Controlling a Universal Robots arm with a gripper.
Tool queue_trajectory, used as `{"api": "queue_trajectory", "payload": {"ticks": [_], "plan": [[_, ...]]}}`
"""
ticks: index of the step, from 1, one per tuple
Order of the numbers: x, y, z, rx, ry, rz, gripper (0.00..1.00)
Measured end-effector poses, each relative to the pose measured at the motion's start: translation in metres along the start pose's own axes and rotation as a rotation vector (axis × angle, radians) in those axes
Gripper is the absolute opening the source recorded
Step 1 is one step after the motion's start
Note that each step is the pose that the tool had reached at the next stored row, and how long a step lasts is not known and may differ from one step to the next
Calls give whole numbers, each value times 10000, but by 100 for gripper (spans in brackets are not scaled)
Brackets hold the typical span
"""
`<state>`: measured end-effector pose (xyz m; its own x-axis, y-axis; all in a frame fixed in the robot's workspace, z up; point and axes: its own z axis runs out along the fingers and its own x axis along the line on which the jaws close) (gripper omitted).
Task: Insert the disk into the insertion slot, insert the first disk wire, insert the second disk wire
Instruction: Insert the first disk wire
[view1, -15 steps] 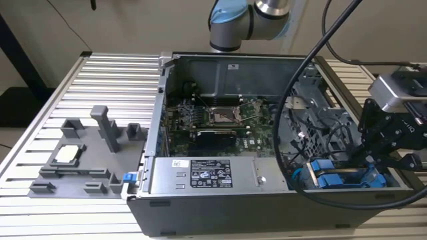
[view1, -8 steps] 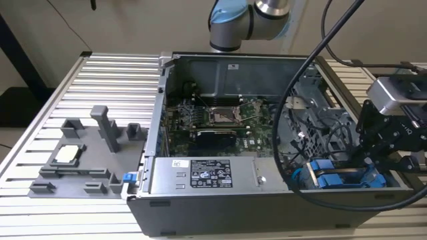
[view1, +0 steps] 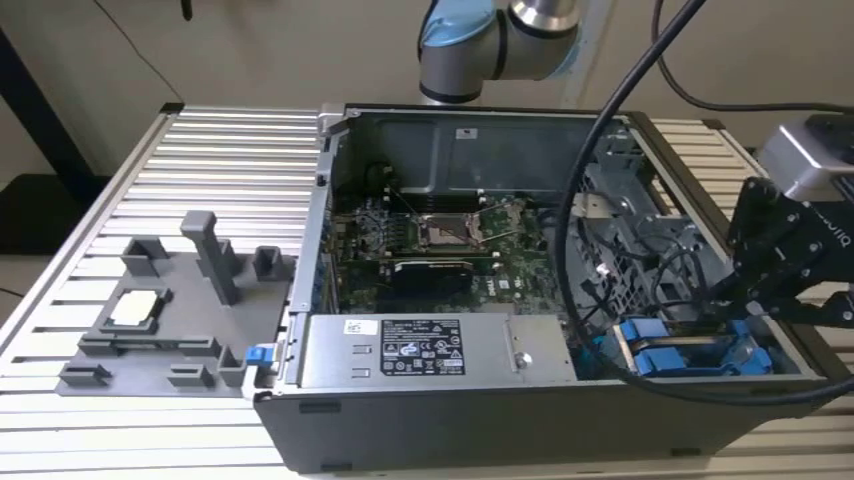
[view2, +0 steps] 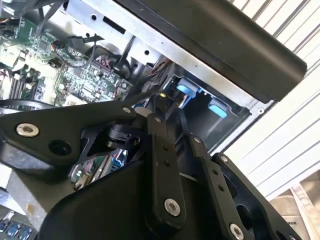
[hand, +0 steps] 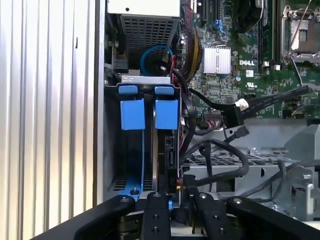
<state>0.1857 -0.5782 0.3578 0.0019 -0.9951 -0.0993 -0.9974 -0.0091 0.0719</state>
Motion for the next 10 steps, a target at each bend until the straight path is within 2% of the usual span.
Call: {"api": "queue_trajectory", "payload": {"ticks": [7, 10], "plan": [[-35, 21, -288, 0, 3, 0, 27], [-36, 21, -295, 0, 1, 0, 27]]}}
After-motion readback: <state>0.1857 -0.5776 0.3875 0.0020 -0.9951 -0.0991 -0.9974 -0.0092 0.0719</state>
